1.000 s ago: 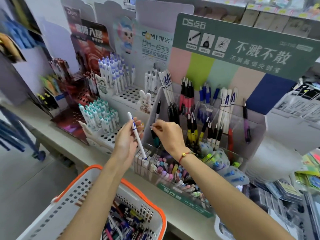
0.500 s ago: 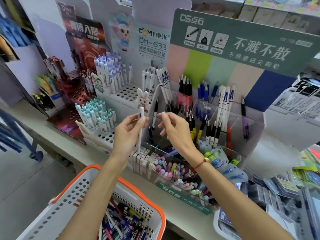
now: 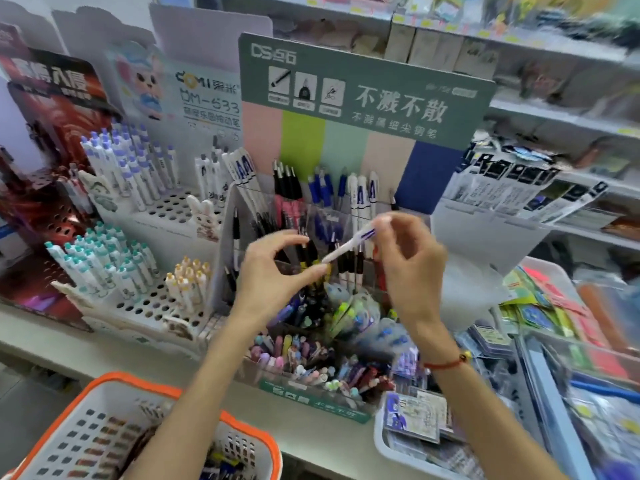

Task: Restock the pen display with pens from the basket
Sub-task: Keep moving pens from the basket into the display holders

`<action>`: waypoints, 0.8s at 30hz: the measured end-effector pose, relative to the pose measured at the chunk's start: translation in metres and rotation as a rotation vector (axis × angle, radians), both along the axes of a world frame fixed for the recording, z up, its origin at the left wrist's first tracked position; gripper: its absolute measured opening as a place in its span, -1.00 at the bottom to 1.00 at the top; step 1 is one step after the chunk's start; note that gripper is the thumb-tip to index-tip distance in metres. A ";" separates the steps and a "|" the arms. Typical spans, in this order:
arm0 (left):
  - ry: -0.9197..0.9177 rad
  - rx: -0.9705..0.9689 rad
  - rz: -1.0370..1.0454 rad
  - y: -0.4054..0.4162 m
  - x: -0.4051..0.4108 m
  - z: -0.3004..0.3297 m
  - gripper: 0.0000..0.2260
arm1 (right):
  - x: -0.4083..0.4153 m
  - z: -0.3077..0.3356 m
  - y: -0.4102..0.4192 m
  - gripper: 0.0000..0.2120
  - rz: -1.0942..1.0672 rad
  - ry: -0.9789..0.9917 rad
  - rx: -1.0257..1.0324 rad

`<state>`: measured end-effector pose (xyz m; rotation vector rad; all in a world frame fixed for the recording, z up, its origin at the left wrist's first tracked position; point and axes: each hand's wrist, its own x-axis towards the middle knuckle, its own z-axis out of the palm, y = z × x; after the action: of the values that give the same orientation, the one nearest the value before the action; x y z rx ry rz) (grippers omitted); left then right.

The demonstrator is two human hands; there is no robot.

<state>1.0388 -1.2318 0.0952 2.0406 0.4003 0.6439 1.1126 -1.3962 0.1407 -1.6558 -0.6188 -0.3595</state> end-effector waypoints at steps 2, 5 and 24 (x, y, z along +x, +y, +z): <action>0.086 0.173 0.151 0.014 0.002 -0.006 -0.54 | 0.014 0.015 -0.013 -0.96 -0.171 -0.111 0.090; 0.215 0.262 0.186 0.022 0.002 -0.015 -0.60 | 0.035 0.031 -0.019 -0.93 -0.337 -0.234 0.174; 0.318 0.267 -0.006 0.029 -0.009 -0.024 -0.67 | 0.086 0.014 0.036 -0.78 -0.318 -0.379 -0.531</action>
<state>1.0298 -1.2027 0.0715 2.4081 0.5137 0.3829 1.1983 -1.3602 0.1546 -2.2285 -0.7758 -0.8054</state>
